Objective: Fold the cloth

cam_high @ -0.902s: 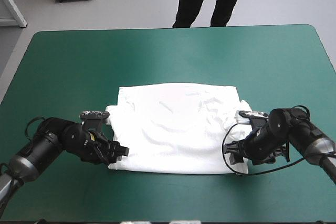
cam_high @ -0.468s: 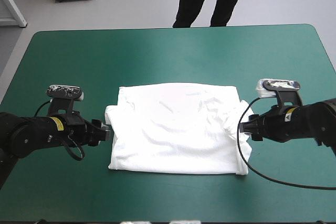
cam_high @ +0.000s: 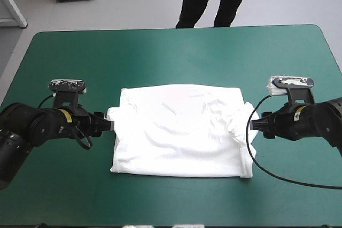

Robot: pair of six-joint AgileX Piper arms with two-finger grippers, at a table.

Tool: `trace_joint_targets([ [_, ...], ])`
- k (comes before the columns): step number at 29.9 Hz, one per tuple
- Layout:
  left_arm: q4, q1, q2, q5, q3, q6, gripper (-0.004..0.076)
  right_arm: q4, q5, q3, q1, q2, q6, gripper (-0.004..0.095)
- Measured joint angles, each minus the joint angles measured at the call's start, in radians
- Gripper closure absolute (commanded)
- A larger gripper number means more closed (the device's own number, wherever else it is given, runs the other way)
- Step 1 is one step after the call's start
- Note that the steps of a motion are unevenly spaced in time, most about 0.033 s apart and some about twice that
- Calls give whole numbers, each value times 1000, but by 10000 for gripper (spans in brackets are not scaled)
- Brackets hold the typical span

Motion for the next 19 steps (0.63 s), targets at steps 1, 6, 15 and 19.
trace_joint_targets([
  [1, 14, 2, 20, -4, 0, -9, 252, -4, 0, 0, 0, 6, 0, 332],
  [6, 29, 46, 175, -33, -2, -26, 252, -14, 0, 0, 0, 14, 0, 332],
  [15, -63, 200, 396, -97, -62, 63, 252, -14, 0, 0, 0, 15, 0, 332],
  [19, -70, 223, 490, -107, -89, 97, 252, -14, 0, 0, 0, 15, 0, 332],
])
